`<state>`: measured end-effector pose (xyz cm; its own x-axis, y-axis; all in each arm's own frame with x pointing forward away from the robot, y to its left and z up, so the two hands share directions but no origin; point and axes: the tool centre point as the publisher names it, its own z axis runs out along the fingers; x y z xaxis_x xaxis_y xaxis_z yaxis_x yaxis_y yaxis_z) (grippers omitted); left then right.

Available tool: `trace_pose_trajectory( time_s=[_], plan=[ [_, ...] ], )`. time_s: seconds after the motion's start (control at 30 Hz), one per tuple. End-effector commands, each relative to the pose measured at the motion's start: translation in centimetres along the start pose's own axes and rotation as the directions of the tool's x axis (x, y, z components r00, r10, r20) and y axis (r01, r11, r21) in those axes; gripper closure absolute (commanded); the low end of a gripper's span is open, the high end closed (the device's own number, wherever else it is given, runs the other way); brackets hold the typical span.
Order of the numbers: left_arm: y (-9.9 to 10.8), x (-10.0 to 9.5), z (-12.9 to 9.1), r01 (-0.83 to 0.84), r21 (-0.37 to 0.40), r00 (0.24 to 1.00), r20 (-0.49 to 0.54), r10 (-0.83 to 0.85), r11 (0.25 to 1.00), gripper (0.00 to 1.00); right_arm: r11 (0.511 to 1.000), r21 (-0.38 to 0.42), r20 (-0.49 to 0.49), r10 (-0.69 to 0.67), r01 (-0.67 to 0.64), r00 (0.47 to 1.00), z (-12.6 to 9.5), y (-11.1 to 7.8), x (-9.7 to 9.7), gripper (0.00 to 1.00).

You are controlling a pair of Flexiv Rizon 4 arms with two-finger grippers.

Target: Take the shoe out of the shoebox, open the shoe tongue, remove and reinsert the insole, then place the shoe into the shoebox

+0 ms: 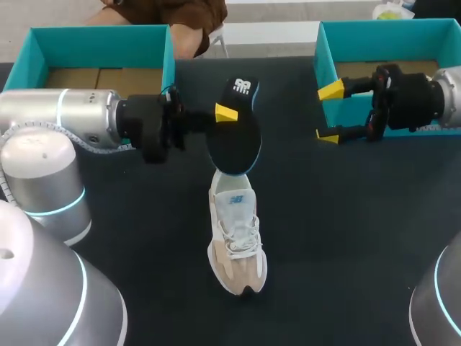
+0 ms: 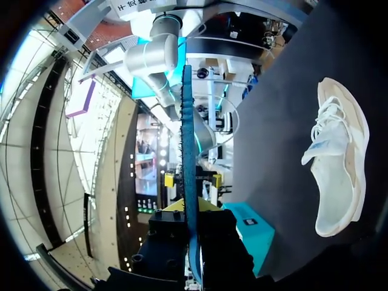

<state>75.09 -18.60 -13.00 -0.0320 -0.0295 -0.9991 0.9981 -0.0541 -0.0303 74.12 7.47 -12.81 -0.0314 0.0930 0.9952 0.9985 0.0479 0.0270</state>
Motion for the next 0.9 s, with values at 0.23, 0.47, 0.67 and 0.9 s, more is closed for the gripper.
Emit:
trace_pose_trajectory(
  time_s=[0.23, 0.47, 0.67, 0.9],
  plan=[
    [0.0, 0.0, 0.7, -0.027, -0.012, 0.999, 0.027, 0.028, 1.0, 1.0, 0.998, -0.05, -0.013, -0.025, 0.025, 1.0, -1.3, -0.3, -0.3, 0.0],
    [0.0, 0.0, 0.7, -0.027, -0.012, 0.999, 0.027, 0.028, 1.0, 1.0, 0.998, -0.05, -0.013, -0.025, 0.025, 1.0, -1.3, -0.3, -0.3, 0.0],
    [-0.2, 0.0, 0.9, 0.209, -0.053, 0.978, 0.003, -0.209, 0.977, 1.0, 0.998, -0.05, -0.013, -0.025, 0.025, 1.0, -1.3, -0.3, -0.3, 0.0],
    [-2.6, -0.2, 1.4, 0.756, -0.088, 0.653, 0.046, -0.756, 0.648, 1.0, 0.998, -0.05, -0.013, -0.025, 0.025, 1.0, -1.3, -0.3, -0.3, 0.0]
  ],
)
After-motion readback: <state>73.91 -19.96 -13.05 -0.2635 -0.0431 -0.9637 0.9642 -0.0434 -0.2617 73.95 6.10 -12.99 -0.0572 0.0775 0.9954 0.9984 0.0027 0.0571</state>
